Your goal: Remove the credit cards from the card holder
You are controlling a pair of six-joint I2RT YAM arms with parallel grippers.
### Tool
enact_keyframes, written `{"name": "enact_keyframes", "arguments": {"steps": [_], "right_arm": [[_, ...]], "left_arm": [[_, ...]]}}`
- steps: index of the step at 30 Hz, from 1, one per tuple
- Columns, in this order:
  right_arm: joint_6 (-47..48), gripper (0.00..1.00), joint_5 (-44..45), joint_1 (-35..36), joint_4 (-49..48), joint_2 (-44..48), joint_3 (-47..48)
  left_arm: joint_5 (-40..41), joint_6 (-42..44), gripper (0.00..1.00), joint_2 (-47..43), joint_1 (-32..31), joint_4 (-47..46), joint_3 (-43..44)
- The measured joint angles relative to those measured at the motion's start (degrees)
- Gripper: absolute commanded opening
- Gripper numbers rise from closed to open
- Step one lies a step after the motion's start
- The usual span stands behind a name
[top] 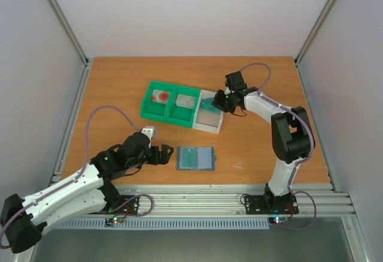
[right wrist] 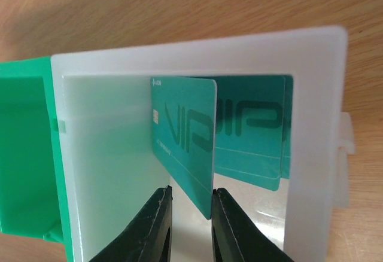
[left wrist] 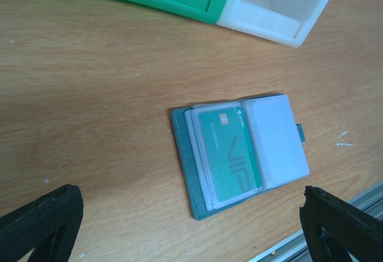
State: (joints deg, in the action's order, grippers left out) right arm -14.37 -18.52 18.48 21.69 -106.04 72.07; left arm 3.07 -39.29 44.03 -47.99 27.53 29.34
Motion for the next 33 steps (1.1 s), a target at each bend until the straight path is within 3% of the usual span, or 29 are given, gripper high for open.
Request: {"name": "enact_keyframes", "arguments": {"steps": [6, 15, 33], "right_arm": [[0.00, 0.26, 1.55, -0.20, 1.70, 0.00, 1.99], [0.09, 0.42, 2.99, -0.22, 4.92, 0.09, 3.80], [-0.31, 0.46, -1.29, 0.72, 7.41, 14.40, -1.77]], "left_arm": [[-0.04, -0.57, 0.99, 0.33, 0.00, 0.11, 0.00], [-0.66, -2.14, 0.99, 1.01, 0.00, 0.15, 0.00], [-2.51, -5.81, 0.96, 0.66, 0.00, -0.50, -1.66]]}}
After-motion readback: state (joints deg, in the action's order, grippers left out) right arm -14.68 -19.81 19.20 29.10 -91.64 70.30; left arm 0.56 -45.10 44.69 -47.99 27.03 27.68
